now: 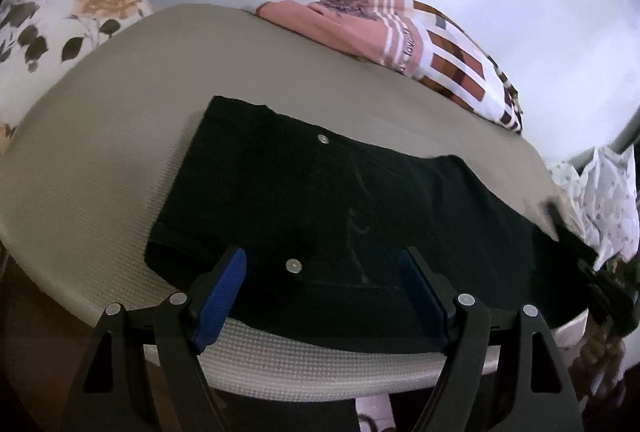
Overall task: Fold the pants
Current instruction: 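Smooth the folded pants edge with the right gripper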
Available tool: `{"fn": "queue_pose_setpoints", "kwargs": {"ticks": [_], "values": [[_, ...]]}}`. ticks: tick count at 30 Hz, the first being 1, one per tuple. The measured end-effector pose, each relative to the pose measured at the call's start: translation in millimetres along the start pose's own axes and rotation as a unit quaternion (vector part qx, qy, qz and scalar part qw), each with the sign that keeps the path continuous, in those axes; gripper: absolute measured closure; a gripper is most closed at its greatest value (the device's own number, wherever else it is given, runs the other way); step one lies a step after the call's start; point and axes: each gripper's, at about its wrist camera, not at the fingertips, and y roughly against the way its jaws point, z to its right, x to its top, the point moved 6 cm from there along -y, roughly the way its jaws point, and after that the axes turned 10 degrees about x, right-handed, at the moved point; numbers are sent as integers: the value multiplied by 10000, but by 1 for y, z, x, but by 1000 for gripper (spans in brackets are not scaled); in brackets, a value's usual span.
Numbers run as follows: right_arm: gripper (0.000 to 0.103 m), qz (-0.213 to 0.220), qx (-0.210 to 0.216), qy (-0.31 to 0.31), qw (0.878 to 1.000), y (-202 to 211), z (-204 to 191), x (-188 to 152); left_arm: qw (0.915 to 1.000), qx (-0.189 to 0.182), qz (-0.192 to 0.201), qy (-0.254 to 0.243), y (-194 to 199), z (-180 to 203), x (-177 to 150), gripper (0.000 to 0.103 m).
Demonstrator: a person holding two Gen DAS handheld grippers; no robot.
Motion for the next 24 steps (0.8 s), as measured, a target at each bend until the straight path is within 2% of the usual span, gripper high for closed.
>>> {"fn": "queue_pose_setpoints", "kwargs": {"ticks": [4, 9, 19, 24], "values": [[94, -525, 212, 139, 9983, -43, -23, -31, 9999, -56, -30, -109, -1, 7, -5, 24], [94, -900, 322, 261, 9951, -75, -43, -60, 9995, -190, -169, -175, -6, 15, -10, 24], [94, -1360, 474, 676, 9873, -99, -67, -96, 9979, -287, -360, -449, -12, 31, -20, 24], [94, -1457, 492, 836, 9846, -102, -72, -105, 9968, -263, -498, -569, -17, 36, -26, 24]]}}
